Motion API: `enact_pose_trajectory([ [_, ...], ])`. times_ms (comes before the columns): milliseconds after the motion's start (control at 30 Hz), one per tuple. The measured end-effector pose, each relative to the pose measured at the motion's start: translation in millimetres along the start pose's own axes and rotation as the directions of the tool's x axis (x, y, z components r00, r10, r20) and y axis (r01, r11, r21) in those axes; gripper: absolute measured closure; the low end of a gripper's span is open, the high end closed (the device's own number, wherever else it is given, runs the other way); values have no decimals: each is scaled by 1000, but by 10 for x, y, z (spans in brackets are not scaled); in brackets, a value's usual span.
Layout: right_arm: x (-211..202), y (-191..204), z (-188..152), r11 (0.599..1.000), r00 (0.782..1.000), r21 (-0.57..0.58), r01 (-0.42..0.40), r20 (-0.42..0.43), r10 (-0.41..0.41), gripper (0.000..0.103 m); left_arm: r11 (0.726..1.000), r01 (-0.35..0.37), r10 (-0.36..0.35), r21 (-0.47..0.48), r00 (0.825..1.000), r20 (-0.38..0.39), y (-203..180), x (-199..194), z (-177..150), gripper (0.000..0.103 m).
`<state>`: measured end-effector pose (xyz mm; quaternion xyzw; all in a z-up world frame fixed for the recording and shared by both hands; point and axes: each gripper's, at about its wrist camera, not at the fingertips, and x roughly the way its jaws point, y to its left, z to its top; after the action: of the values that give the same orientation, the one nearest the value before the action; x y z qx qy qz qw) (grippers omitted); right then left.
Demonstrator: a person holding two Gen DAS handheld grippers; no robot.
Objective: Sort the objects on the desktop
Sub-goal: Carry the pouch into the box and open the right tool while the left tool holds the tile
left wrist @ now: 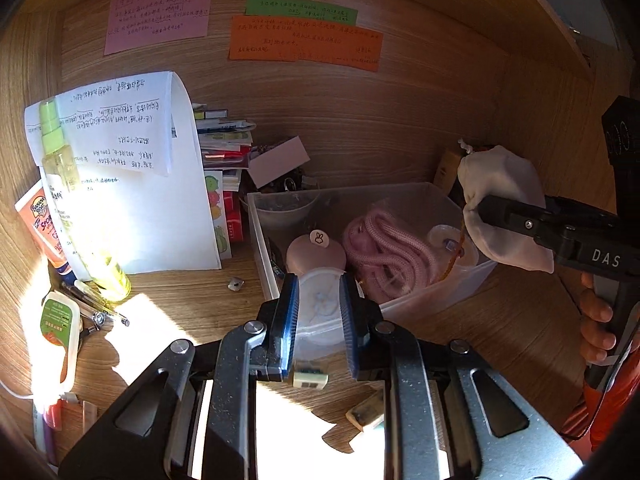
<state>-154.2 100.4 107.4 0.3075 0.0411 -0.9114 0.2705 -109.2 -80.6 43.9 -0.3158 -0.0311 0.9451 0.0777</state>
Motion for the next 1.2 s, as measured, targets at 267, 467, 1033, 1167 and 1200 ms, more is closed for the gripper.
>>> enact_pose_trajectory([
  [267,386,45,111,999,998,-5,-34,-44,33,35,1000,10,-11,-12,999,-33,90,146,66,83],
  [467,643,71,68,999,995,-13,-37,-96,36,35,1000,18,-16,18,996,-91,97,106,-213,83],
  [1033,989,363,32,994,988,-108,21,-148,-37,35,991,113,-96,65,969,-230,2,204,-762,65],
  [1167,1111,420,0,990,984,-137,39,-168,-62,34,991,123,-106,57,966,-235,5,229,-760,64],
  [1200,1127,431,-6,988,983,-147,47,-166,-72,34,991,124,-108,56,966,-235,10,231,-758,64],
])
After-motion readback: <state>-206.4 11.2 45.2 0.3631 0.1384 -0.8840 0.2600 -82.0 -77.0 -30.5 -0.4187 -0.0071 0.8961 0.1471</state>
